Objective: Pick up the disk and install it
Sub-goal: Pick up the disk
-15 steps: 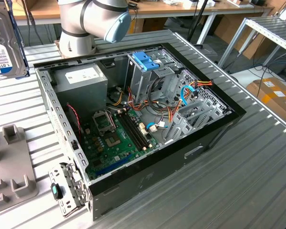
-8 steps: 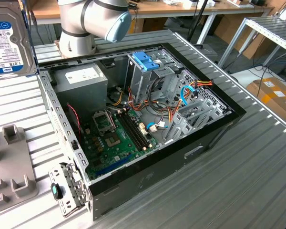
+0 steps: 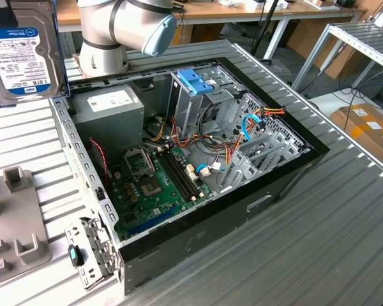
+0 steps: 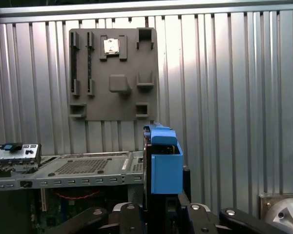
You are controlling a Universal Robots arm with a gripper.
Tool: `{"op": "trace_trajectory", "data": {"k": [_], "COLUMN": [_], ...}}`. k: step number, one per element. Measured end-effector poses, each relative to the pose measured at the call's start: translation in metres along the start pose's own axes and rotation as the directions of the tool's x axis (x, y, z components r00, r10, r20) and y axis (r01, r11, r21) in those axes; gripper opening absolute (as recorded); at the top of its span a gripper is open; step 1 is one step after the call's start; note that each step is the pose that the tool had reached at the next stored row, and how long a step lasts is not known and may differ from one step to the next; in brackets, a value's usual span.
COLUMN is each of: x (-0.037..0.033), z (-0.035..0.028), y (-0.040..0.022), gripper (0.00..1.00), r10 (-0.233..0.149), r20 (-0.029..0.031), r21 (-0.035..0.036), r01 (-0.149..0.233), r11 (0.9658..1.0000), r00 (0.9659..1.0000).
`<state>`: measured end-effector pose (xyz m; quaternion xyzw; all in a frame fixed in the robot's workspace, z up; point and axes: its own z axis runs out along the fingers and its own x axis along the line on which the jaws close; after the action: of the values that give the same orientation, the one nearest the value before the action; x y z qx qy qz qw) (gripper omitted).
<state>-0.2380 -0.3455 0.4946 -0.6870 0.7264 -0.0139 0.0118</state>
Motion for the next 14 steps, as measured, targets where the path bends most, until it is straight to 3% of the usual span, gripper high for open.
{"op": "trace_trajectory", "data": {"k": [7,14], "x": [-0.0017,-0.0031], "z": [0.0009,0.0016], "y": [-0.0251,-0.0434], "gripper": [0.35,0.35], "r10": [0.0,0.0], "r20": [-0.0001,-0.0001], "r21": [-0.0001,0.0], "r01": [0.0,0.0], "r11": [1.0,1.0], "r00": [1.0,1.0]}}
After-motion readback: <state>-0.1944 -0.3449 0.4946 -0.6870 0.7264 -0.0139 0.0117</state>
